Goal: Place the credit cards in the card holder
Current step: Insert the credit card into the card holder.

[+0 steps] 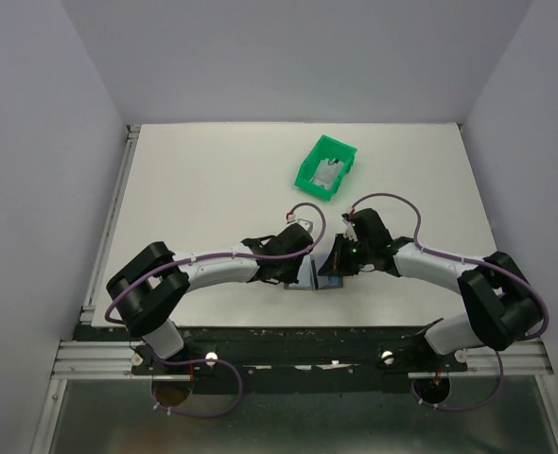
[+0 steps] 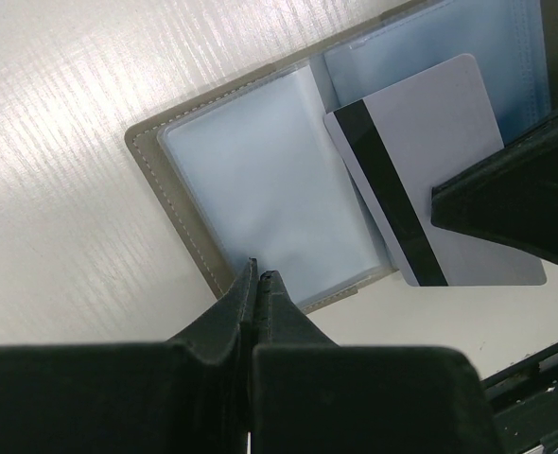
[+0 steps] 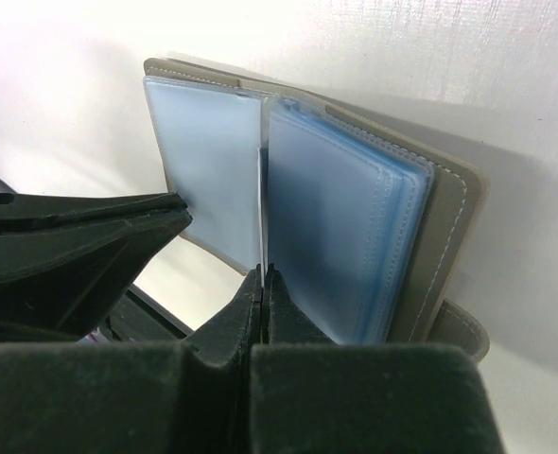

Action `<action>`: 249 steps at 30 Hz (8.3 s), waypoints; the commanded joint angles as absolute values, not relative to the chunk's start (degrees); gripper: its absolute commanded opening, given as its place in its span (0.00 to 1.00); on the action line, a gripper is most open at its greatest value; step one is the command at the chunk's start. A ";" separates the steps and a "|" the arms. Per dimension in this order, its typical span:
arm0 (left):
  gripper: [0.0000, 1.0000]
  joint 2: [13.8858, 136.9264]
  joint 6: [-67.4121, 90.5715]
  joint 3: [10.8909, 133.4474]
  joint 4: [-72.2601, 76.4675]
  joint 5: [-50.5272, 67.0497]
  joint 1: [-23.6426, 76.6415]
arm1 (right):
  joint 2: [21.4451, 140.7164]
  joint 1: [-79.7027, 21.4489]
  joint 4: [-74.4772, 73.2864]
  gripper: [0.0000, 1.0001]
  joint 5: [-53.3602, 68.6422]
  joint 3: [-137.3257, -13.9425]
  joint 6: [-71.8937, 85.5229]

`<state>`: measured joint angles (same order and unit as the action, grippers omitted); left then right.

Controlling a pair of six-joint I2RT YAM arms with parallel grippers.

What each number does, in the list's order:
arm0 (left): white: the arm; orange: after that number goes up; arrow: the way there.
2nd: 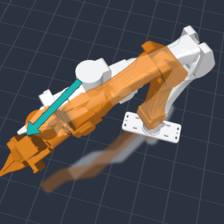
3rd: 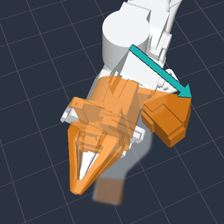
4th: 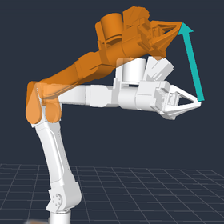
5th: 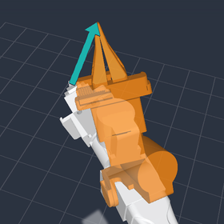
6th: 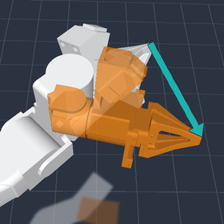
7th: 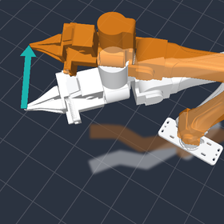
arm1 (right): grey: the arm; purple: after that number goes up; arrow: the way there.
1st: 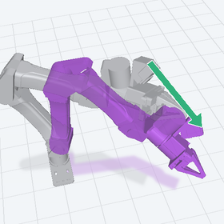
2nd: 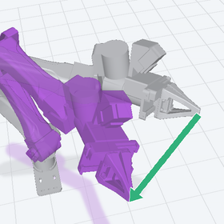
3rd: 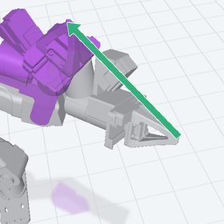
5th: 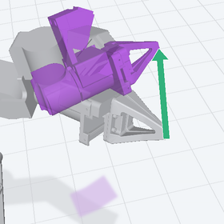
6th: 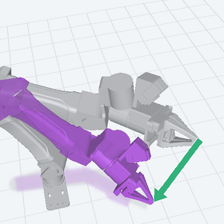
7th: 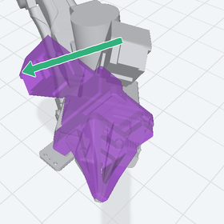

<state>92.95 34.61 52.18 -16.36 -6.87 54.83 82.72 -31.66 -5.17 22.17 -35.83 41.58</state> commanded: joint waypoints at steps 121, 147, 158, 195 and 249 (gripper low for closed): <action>0.00 95.27 34.98 54.05 -16.08 -7.21 54.93 | 82.79 -31.82 -0.62 0.00 22.50 -33.22 40.61; 0.00 95.36 35.24 53.61 -15.91 -7.21 54.93 | 78.75 -30.50 4.57 0.00 15.82 -30.76 46.49; 0.00 95.62 35.24 53.79 -15.82 -7.21 54.93 | 80.59 -29.36 4.83 0.00 16.35 -31.11 45.97; 0.00 95.89 35.33 54.49 -16.44 -7.29 54.93 | 87.27 -28.83 4.57 0.00 21.71 -32.96 40.78; 0.00 96.68 35.42 54.58 -16.87 -7.29 54.93 | 94.48 -28.83 21.01 0.01 33.58 -27.95 47.90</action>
<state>95.31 35.03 53.89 -18.26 -7.44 54.76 92.68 -28.01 20.45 30.37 -30.22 47.79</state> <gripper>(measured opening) 0.015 0.010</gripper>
